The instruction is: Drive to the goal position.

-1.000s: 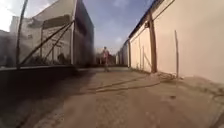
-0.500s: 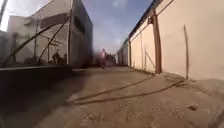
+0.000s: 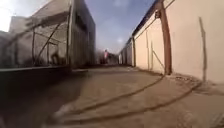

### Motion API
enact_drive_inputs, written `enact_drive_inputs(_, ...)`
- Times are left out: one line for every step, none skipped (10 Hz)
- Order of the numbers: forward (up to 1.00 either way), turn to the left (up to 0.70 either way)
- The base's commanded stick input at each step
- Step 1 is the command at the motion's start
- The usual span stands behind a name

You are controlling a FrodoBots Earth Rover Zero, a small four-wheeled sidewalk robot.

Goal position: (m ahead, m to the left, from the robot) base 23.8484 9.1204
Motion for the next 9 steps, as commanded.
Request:
enact_drive_inputs(1.00, 0.00)
enact_drive_inputs(1.00, 0.00)
enact_drive_inputs(1.00, 0.00)
enact_drive_inputs(1.00, 0.00)
enact_drive_inputs(1.00, 0.00)
enact_drive_inputs(1.00, 0.00)
enact_drive_inputs(1.00, 0.00)
enact_drive_inputs(1.00, 0.00)
enact_drive_inputs(1.00, 0.00)
